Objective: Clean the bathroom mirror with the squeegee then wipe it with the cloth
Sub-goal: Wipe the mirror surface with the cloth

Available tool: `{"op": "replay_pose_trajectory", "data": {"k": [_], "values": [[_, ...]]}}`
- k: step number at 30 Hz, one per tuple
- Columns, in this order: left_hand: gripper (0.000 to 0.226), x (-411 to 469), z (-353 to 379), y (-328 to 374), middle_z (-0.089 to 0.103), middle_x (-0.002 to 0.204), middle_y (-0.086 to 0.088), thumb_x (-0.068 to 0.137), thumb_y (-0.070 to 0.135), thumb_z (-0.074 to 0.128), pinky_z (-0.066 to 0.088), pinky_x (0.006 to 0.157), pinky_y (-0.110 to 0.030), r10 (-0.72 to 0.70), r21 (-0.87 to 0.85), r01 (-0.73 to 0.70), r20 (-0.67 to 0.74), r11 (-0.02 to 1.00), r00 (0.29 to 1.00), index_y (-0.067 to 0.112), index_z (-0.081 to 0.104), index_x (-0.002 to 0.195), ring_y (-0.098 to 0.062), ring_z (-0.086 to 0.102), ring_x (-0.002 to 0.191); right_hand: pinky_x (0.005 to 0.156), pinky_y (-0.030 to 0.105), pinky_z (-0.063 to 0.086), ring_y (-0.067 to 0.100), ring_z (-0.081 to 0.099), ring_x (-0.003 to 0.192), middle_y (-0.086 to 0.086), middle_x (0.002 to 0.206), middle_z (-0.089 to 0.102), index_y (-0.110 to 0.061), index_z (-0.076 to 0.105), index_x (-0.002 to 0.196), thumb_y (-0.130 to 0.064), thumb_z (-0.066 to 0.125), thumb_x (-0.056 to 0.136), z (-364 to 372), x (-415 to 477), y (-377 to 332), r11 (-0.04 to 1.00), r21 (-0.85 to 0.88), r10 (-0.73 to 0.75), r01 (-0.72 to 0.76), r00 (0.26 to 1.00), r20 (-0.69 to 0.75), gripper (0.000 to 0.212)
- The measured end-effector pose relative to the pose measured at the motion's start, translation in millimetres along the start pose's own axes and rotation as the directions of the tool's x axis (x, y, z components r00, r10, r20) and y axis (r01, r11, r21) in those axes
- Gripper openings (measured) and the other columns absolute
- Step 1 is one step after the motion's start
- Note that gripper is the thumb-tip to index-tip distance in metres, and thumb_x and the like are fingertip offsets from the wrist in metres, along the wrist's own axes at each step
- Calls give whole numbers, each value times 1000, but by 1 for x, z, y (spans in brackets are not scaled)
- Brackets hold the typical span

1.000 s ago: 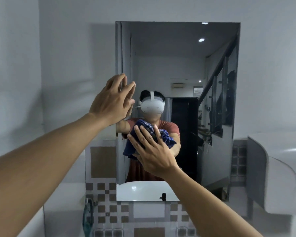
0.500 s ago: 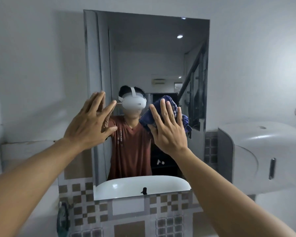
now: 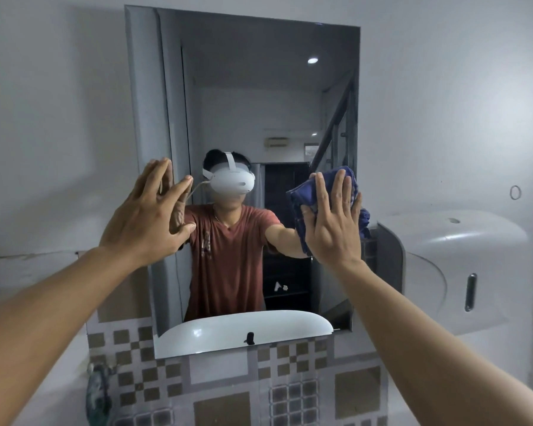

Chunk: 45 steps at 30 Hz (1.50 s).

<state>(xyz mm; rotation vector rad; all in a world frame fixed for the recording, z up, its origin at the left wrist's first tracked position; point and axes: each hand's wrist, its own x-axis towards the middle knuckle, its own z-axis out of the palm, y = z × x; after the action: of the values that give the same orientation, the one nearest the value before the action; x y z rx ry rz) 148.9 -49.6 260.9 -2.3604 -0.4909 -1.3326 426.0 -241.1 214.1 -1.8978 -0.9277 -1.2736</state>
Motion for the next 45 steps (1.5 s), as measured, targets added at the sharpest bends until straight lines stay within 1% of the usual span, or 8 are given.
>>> {"op": "replay_pose_trajectory", "data": {"k": [12,16,20,27,33,40,43,45], "values": [[99,2,-1,-1,15,164,-18,74,46,80,39,111,-58,61,47,-61,-3,997,998,19,29,155,-37,14,153,126,50,-4,33,-12,155,17,168,-10,-24,1,162,-47,21,106,19,-80,3,994,60,83,-91,989,123,64],[92,4,-3,-3,24,159,-22,74,46,80,28,119,-55,102,111,-102,3,989,995,15,40,151,-41,22,148,123,61,4,36,-6,155,21,168,-5,-24,-4,162,-49,16,106,26,-92,-18,989,1,146,-147,985,96,65],[77,8,-1,-3,24,159,-21,83,46,72,28,120,-51,96,101,-92,-34,991,995,17,43,148,-39,21,149,122,64,5,37,-3,155,23,167,1,-21,5,162,-56,10,105,27,-91,-38,992,-12,130,-129,989,73,68],[75,20,2,-5,16,165,-19,94,44,59,25,122,-51,86,136,-81,-31,987,996,20,28,157,-37,14,153,119,69,6,42,6,154,24,166,9,-20,13,162,-50,31,105,39,-85,-82,990,-75,-111,116,992,64,66],[68,23,-5,-9,28,161,-16,94,43,58,31,119,-50,102,163,-96,-29,982,994,21,37,154,-37,24,149,120,69,9,41,15,153,27,162,20,-11,33,155,-45,41,104,51,-82,-136,946,-42,-322,322,947,21,62],[69,30,-14,-18,34,156,-17,92,42,64,46,107,-49,137,187,-132,-14,973,990,21,39,153,-34,31,145,116,68,23,37,20,153,23,163,25,-7,33,155,-39,46,105,64,-90,-176,866,12,-499,499,866,-3,61],[69,30,-15,-17,35,156,-15,92,42,65,50,102,-49,140,198,-135,-10,971,990,20,41,152,-33,31,145,119,67,16,33,17,154,20,165,22,-7,28,156,-31,53,101,69,-94,-186,799,16,-601,601,799,25,66],[69,30,-15,-18,35,156,-15,91,42,65,51,100,-49,143,197,-140,-5,970,990,20,41,152,-33,31,144,121,65,11,32,16,155,17,166,22,-8,29,156,-27,45,102,70,-98,-192,728,27,-685,685,727,48,60]]}}
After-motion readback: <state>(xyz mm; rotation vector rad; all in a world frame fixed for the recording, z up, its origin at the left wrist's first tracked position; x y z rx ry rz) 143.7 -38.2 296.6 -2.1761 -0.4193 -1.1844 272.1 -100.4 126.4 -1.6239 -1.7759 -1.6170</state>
